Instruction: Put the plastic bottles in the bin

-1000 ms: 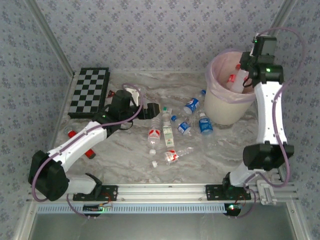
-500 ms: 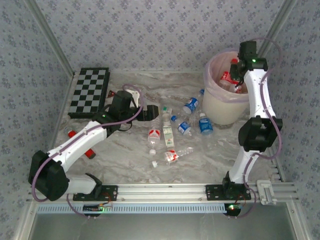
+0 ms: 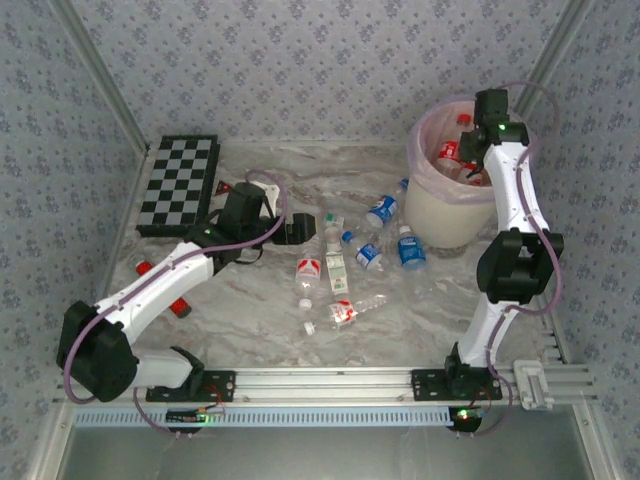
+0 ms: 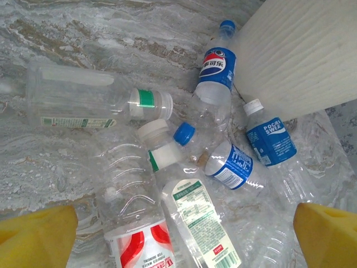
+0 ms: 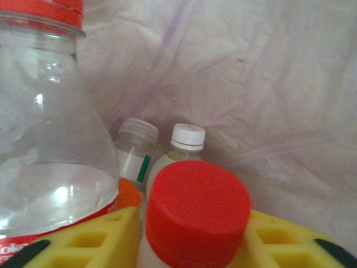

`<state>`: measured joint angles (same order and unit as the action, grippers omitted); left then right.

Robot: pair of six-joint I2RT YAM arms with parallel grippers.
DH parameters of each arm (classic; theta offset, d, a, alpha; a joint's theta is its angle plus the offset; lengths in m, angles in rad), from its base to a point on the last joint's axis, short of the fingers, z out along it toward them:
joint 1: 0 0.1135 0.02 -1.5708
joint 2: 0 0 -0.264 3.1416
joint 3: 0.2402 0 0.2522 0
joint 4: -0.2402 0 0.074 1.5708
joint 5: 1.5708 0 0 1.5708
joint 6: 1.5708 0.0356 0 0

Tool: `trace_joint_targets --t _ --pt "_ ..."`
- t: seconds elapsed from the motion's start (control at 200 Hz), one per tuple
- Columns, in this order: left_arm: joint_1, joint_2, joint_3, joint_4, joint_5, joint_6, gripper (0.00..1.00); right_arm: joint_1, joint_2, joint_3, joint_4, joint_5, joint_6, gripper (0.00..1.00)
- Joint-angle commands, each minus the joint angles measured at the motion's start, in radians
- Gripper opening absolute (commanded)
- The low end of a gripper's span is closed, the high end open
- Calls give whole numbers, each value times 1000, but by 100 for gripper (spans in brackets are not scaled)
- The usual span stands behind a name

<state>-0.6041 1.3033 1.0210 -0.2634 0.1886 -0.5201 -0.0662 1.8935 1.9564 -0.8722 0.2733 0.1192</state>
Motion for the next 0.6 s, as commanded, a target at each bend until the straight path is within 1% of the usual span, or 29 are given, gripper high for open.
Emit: trace_joint_targets --t 0.0,0.165,0.195,0.24,0.275,0.365,0.465,0.545,0.595 --pt "1 3 38 -37 -13 14 99 -4 32 34 -74 7 -19 53" --pt "1 32 49 -56 -5 6 99 0 -16 106 -134 22 -42 69" --pt "0 36 50 -60 -3 6 99 0 -28 117 -144 23 -46 72" --pt "0 42 53 -68 -4 6 99 4 -47 133 -155 24 -56 81" --pt "-1 46 56 -75 -3 6 99 5 -60 145 -165 21 -58 85" --pt "0 60 64 -90 0 8 99 9 -92 178 -195 11 -61 93" --pt "0 77 73 -94 15 5 99 14 -139 190 -212 -2 -56 100" --pt "-4 91 79 -96 25 6 99 16 -189 172 -213 -32 -37 100" --pt "-6 101 87 -104 28 15 99 15 -232 147 -211 -89 -17 100"
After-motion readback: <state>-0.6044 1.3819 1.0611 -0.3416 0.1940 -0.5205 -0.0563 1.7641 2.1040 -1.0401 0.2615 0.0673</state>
